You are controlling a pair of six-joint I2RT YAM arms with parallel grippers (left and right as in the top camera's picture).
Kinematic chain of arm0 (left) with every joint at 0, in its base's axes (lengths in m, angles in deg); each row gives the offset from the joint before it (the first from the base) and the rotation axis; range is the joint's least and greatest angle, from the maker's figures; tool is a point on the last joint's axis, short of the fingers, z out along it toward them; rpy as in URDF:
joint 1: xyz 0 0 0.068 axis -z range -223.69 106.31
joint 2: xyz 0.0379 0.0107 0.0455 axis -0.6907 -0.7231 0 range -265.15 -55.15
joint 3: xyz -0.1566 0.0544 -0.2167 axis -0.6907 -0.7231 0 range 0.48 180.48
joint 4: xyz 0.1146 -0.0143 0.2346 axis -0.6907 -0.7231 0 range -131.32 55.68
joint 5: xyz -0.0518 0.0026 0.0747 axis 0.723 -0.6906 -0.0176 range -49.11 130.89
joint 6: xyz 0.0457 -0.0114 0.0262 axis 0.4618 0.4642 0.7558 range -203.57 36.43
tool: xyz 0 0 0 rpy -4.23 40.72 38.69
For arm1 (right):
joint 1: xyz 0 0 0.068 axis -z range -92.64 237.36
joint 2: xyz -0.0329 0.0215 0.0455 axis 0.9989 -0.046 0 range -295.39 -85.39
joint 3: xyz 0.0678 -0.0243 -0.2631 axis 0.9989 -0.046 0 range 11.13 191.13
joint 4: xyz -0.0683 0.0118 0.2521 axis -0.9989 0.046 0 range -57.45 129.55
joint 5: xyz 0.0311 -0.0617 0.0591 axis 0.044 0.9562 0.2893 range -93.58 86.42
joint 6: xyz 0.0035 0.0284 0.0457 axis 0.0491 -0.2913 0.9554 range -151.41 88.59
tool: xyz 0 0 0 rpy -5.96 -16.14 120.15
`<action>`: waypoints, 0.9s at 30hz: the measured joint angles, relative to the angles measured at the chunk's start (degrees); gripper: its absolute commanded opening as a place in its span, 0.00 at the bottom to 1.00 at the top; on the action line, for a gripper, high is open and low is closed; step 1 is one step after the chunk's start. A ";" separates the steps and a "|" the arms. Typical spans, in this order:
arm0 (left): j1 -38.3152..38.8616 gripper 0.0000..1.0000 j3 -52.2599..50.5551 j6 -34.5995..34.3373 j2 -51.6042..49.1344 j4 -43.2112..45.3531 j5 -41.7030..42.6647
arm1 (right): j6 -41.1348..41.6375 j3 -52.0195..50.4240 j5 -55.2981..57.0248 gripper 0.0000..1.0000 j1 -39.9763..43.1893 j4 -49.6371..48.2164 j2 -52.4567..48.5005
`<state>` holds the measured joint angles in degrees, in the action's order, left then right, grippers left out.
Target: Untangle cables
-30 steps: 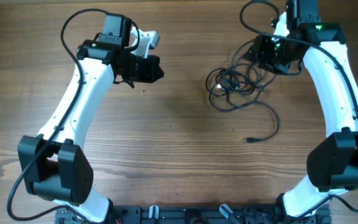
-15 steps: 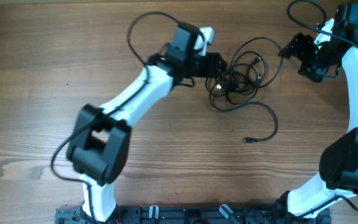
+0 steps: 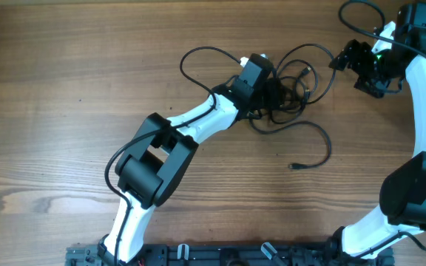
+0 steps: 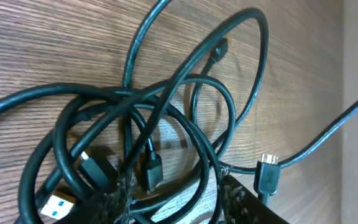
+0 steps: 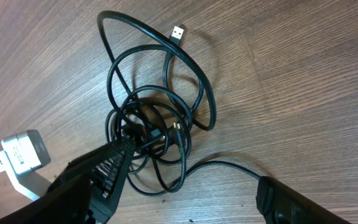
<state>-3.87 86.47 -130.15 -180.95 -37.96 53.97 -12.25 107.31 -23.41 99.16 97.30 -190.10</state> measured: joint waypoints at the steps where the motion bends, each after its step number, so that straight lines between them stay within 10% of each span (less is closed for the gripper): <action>1: 0.09 0.45 0.02 -0.09 0.00 -1.05 -0.46 | 0.00 0.00 0.00 0.87 0.00 0.00 0.00; 6: 0.48 0.25 1.01 0.81 -0.02 -17.59 -7.34 | 0.00 0.00 -0.02 0.87 0.00 0.15 0.00; 12: -5.49 0.24 0.81 8.85 2.25 -27.80 -5.99 | -3.50 0.00 -4.07 0.87 -0.13 -0.22 0.02; 14: -7.41 0.04 0.35 13.81 3.89 -28.35 -2.95 | -4.61 0.00 -5.46 0.87 -0.92 -0.96 0.02; 18: -9.51 0.04 0.22 22.27 16.28 -29.20 1.68 | -5.86 0.00 -7.19 0.88 -5.09 -2.21 0.02; 22: -10.56 0.33 0.26 24.28 23.50 -30.67 2.67 | -6.03 0.00 -7.13 0.89 -9.14 -2.64 0.02; 27: -13.60 0.27 0.26 24.09 18.97 -32.46 1.57 | -4.92 0.00 -6.49 0.90 -10.71 -3.80 0.02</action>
<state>-17.47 86.74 -106.07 -161.98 -70.42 55.55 -17.17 107.31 -29.91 88.45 93.50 -190.08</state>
